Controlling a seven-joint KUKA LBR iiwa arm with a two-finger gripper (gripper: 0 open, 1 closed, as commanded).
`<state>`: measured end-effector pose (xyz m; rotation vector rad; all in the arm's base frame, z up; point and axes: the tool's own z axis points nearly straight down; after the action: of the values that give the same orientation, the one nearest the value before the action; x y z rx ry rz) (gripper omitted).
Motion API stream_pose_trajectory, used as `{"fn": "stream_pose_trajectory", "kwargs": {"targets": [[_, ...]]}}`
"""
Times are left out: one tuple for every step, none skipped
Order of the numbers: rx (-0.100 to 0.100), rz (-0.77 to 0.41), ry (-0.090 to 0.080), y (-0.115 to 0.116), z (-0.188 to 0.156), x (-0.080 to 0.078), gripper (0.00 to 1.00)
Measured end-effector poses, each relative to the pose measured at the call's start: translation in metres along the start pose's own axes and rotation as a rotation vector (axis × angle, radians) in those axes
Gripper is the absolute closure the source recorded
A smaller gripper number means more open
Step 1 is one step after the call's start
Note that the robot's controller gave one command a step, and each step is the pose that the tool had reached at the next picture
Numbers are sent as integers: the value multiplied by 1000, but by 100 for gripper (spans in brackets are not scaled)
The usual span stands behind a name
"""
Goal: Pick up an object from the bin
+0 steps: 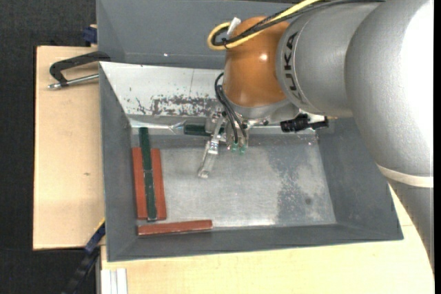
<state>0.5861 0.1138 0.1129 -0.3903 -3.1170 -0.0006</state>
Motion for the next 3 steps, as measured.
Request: {"fn": "stream_pose_trajectory", "kwargs": {"targets": [[-2,-237,-4,17,-13,1,0],[-5,-102,-8,7,11,-9,0],[-2,-84,0,-40,37,-22,0]]}}
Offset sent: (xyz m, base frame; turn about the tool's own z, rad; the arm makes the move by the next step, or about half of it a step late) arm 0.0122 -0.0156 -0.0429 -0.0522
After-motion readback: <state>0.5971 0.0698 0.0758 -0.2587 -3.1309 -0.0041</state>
